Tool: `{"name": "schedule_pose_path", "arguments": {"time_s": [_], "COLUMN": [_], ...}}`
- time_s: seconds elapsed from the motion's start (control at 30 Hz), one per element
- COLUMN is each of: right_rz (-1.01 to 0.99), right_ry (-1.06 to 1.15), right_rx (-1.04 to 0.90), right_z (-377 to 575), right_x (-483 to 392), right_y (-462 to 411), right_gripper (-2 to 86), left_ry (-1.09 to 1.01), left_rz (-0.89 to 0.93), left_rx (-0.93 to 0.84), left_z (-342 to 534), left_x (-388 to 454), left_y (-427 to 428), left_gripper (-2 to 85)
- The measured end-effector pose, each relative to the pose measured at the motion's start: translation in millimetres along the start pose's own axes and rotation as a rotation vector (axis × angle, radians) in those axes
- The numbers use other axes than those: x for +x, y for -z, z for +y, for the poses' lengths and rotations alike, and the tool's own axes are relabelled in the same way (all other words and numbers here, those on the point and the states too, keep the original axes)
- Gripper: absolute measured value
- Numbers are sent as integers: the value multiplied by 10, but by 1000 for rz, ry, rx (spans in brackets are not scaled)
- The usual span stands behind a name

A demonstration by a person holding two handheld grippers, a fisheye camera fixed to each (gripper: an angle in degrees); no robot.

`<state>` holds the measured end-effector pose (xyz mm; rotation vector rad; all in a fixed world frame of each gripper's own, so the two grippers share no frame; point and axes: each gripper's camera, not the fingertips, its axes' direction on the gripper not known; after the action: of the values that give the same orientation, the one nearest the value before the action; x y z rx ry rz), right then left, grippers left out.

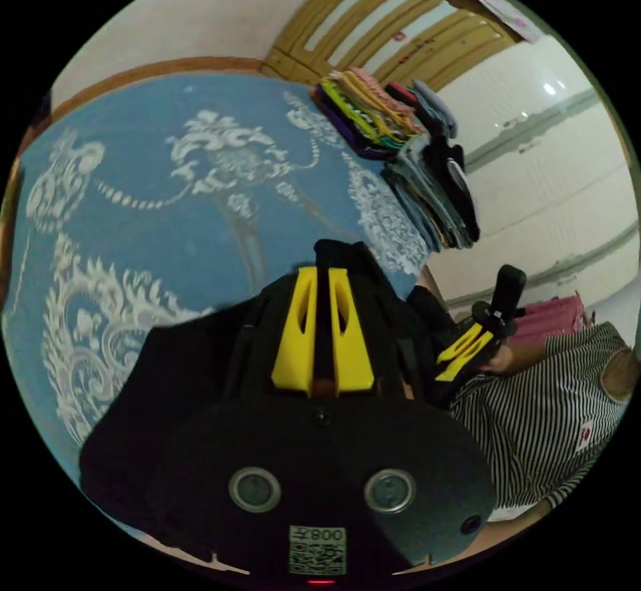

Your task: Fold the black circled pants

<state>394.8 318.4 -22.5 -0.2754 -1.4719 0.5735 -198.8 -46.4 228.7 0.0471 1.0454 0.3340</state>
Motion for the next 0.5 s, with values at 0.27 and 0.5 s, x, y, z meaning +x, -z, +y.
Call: {"name": "schedule_pose_path", "arguments": {"time_s": [0.27,0.5], "right_rz": [20,-18], "right_ry": [-35,-7], "right_rx": [-267,-315], "right_z": [-794,-1299], "right_x": [-3,-168], "right_y": [-1643,-2405], "right_gripper": [15,16], "left_ry": [247,181], "left_rz": [63,55], "left_rx": [110,-77], "left_z": [1241,1838], "left_x": [-708,-631], "left_y": [811,863], "left_gripper": [60,77]}}
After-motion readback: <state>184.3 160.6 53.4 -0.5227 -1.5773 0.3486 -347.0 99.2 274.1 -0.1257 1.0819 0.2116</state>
